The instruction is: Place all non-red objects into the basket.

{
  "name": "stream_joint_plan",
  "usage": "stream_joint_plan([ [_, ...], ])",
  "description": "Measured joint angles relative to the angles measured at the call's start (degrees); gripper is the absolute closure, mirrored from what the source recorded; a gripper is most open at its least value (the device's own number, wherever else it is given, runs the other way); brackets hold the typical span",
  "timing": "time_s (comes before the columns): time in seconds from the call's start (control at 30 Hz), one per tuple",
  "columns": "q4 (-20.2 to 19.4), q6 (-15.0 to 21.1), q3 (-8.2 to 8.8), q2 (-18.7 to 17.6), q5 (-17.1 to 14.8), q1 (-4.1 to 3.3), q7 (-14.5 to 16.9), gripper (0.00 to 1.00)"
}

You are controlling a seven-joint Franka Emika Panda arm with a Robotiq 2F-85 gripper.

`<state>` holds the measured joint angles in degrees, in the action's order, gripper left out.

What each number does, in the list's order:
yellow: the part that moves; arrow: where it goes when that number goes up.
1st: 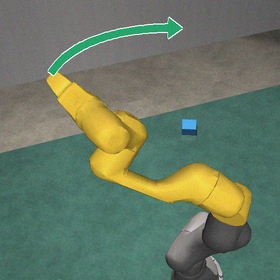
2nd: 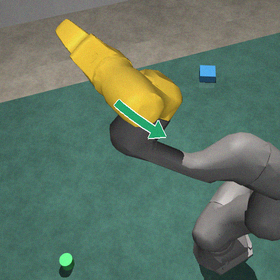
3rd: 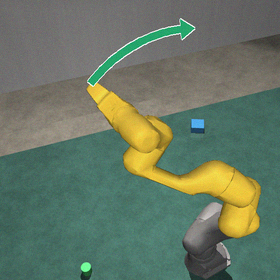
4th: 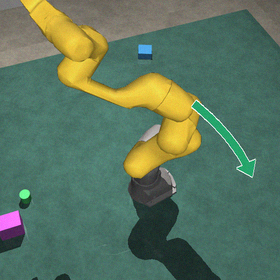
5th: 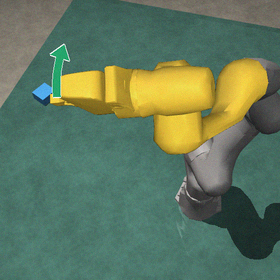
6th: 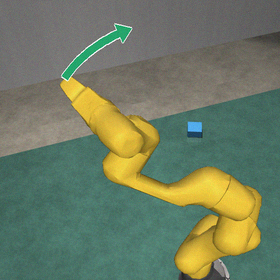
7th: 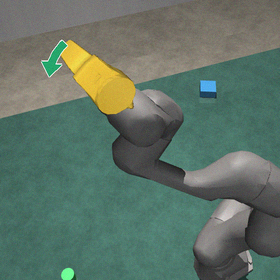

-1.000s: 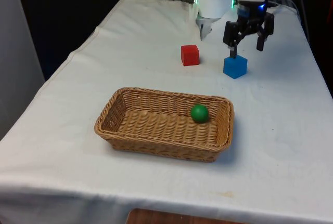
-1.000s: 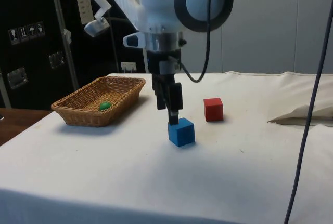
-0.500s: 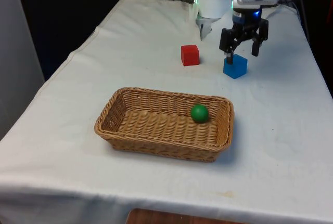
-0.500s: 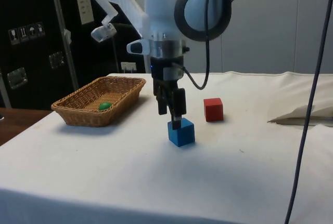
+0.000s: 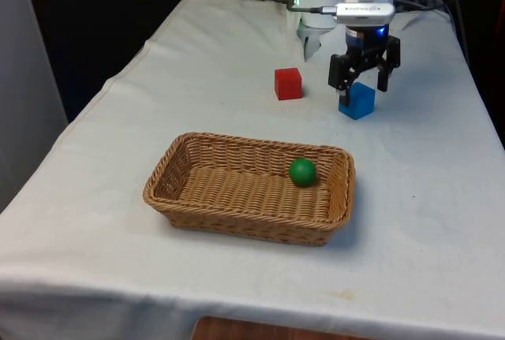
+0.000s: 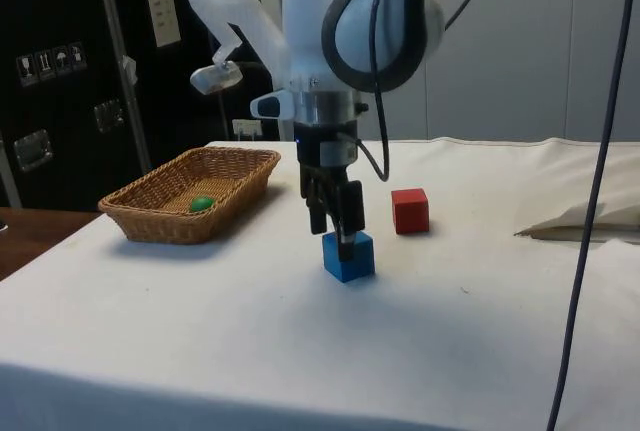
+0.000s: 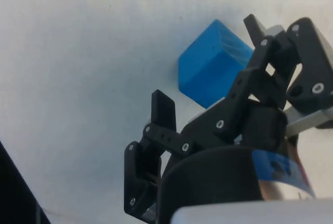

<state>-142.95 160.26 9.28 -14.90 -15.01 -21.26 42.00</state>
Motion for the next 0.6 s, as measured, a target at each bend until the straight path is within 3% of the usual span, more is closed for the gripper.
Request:
stream_joint_plan([
  [0.5,-2.7,4.6,-0.8,-1.2,0.0,0.0,1.7,0.0],
  [0.53,-2.7,4.9,-0.8,-1.3,0.0,0.0,1.7,0.03],
  [0.6,-2.6,5.1,-0.8,-1.5,0.0,0.0,1.7,0.2],
])
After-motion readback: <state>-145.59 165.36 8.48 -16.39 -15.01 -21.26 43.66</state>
